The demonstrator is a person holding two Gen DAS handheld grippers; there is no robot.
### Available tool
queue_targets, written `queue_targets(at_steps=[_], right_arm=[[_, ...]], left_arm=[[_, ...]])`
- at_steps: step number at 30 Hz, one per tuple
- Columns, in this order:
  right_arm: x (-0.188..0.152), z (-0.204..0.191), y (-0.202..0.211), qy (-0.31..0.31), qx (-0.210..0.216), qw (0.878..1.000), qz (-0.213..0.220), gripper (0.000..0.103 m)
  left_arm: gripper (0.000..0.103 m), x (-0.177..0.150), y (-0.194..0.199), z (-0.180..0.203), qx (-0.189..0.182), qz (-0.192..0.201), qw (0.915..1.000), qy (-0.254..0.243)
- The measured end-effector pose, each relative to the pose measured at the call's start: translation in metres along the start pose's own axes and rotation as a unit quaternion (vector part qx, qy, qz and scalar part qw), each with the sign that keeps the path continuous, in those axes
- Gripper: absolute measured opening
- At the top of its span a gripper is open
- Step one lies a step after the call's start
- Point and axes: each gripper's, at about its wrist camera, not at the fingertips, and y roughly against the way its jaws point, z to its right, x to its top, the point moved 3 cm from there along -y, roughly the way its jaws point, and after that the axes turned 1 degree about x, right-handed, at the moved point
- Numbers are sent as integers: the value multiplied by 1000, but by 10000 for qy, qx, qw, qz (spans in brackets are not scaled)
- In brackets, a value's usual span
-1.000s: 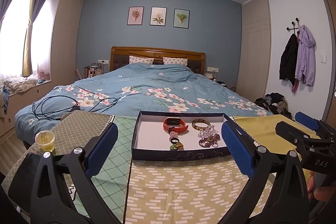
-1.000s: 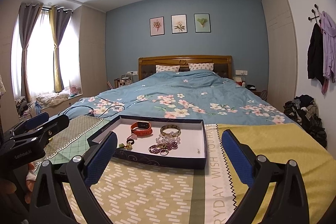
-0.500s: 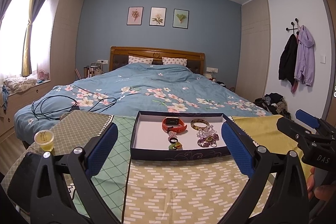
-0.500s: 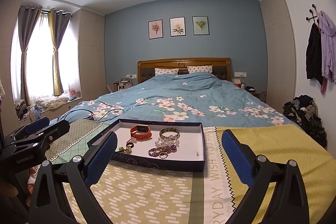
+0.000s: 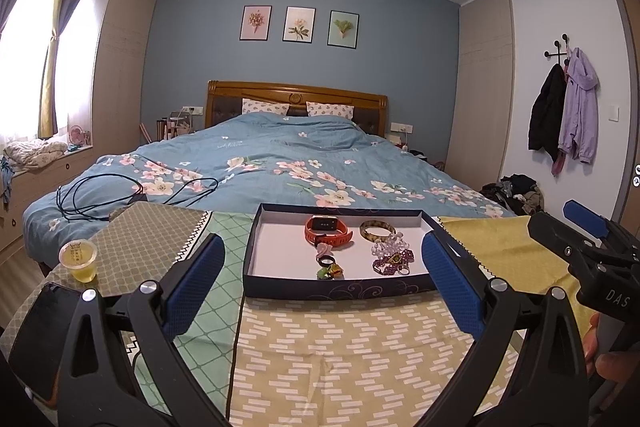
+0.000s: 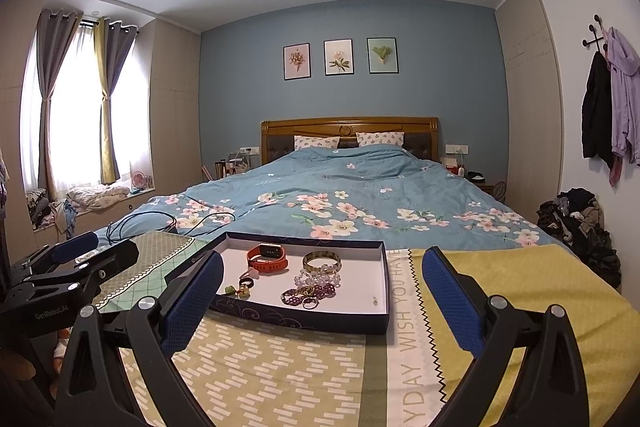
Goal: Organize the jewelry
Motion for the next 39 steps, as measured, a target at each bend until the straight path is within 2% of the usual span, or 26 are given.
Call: queue_targets(at_steps=[15, 39], right_arm=[[0, 2, -3, 17, -44, 10000, 68, 96], [-3, -2, -4, 44, -45, 10000, 72, 96]], left_arm=[[97, -7, -12, 1, 9, -188, 9998, 31], [97, -5, -11, 5, -23, -37, 10000, -35]])
